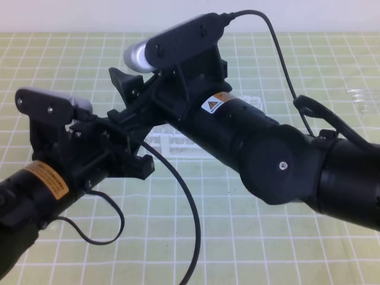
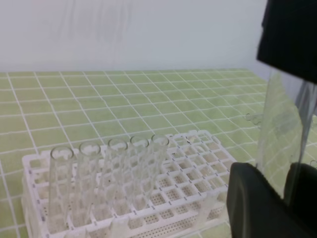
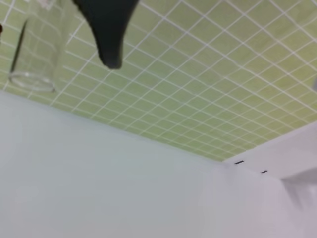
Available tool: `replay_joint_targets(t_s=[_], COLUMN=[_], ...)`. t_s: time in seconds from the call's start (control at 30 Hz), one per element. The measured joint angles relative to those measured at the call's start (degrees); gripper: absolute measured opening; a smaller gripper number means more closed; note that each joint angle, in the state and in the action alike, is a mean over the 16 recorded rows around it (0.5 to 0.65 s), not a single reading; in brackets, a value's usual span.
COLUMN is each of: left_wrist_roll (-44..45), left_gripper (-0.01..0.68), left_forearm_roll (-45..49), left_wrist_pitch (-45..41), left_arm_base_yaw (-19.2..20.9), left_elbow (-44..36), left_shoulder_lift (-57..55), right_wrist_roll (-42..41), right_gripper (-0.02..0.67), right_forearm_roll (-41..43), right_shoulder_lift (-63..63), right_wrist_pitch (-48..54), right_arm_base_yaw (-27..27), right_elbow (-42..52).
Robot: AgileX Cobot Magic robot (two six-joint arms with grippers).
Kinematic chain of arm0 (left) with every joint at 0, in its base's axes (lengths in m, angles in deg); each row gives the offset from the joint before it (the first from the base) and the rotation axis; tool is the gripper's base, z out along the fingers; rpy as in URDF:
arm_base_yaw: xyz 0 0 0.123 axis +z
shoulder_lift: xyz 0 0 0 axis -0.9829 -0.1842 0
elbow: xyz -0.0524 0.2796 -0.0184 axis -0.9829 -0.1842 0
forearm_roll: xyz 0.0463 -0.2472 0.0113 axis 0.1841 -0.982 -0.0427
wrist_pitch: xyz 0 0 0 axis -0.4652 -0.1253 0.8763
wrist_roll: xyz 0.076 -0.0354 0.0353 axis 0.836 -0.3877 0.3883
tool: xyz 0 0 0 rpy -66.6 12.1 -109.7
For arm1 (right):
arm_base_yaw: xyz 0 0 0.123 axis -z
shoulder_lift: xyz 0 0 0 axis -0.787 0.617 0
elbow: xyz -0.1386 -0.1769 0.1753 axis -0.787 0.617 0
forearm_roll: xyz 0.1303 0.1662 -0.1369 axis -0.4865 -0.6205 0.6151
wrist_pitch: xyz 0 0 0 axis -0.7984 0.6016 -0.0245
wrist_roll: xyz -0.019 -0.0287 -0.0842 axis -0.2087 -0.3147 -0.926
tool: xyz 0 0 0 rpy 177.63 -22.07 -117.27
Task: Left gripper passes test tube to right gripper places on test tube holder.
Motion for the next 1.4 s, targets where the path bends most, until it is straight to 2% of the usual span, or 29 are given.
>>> replay_joint_targets(t_s=[0.27, 0.67, 0.97, 1.4], left_wrist_roll=[0.0, 0.0, 0.0, 0.0], left_gripper=[0.004, 0.049, 0.042, 0.042], left_forearm_roll=[0.0, 0.0, 0.0, 0.0], left_wrist_pitch=[0.1, 0.4, 0.8, 1.6], left_arm_base_yaw=[0.0, 0.0, 0.0, 0.0], left_elbow=[0.0, 0.0, 0.0, 0.0], left_shoulder_lift=[0.0, -0.1, -0.1, -0.1], right_wrist_roll=[0.0, 0.3, 1.0, 1.5], right_gripper=[0.412, 0.396, 0.323, 0.171], right_forearm_roll=[0.0, 0.0, 0.0, 0.1], right_shoulder_lift=[1.0, 1.5, 1.8, 1.8], right_wrist_pitch=[-1.0, -2.1, -2.8, -2.9], right_arm_base_yaw=[0.0, 0.0, 0.0, -0.2], right_elbow=[-0.9, -1.4, -1.5, -1.6])
